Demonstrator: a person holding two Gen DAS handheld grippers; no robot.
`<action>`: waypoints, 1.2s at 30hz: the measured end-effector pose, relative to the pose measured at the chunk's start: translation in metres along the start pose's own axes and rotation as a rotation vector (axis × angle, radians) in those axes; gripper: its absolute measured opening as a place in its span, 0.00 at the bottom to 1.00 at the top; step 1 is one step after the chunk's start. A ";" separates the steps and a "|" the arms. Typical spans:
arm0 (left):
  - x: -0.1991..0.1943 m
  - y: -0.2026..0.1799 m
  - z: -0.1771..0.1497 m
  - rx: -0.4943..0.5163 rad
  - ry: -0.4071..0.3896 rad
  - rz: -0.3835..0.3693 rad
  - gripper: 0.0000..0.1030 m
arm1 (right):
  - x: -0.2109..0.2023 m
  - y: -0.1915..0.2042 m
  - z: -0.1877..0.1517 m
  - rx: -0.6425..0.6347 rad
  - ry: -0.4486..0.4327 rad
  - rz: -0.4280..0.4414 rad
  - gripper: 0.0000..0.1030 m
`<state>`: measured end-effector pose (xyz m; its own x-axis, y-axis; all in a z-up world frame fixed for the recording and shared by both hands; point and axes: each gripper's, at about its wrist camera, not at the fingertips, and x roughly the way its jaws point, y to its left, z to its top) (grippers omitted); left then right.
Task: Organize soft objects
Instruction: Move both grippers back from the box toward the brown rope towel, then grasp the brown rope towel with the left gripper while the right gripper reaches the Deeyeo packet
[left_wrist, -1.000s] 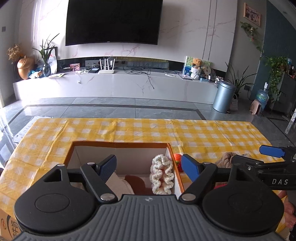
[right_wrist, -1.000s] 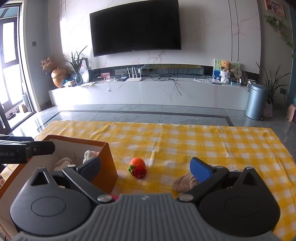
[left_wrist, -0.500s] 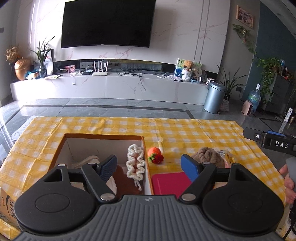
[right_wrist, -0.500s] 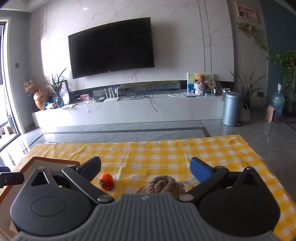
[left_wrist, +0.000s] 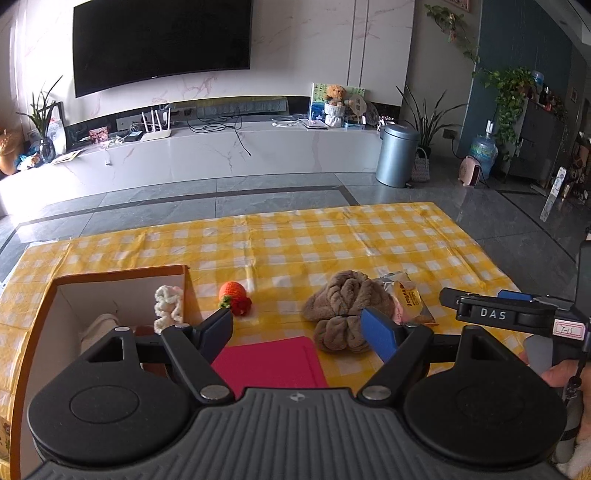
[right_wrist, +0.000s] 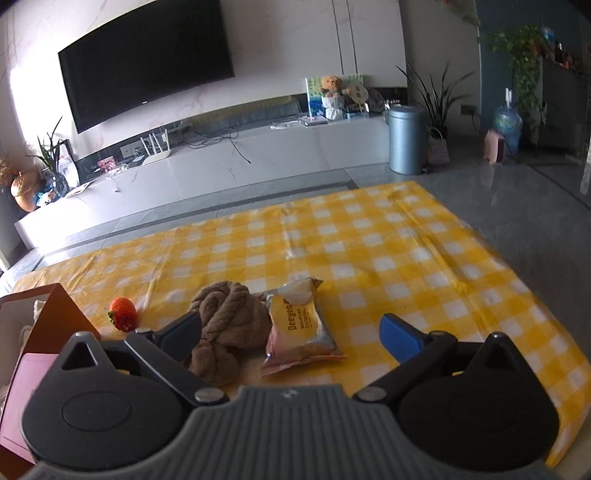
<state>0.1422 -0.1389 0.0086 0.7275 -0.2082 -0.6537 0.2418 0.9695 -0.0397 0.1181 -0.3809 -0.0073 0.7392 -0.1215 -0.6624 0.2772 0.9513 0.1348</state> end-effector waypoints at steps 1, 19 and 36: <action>0.007 -0.008 0.001 0.018 0.009 0.003 0.90 | 0.009 -0.004 -0.005 0.020 0.012 -0.001 0.98; 0.146 -0.067 0.020 0.127 0.130 0.049 0.90 | 0.084 -0.048 -0.018 0.320 0.133 -0.014 0.98; 0.219 -0.060 0.007 0.093 0.335 0.023 0.91 | 0.103 -0.050 -0.021 0.298 0.198 0.003 0.97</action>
<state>0.2916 -0.2440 -0.1270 0.4857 -0.1177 -0.8662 0.2967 0.9543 0.0367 0.1675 -0.4350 -0.0978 0.6152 -0.0343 -0.7876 0.4638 0.8236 0.3264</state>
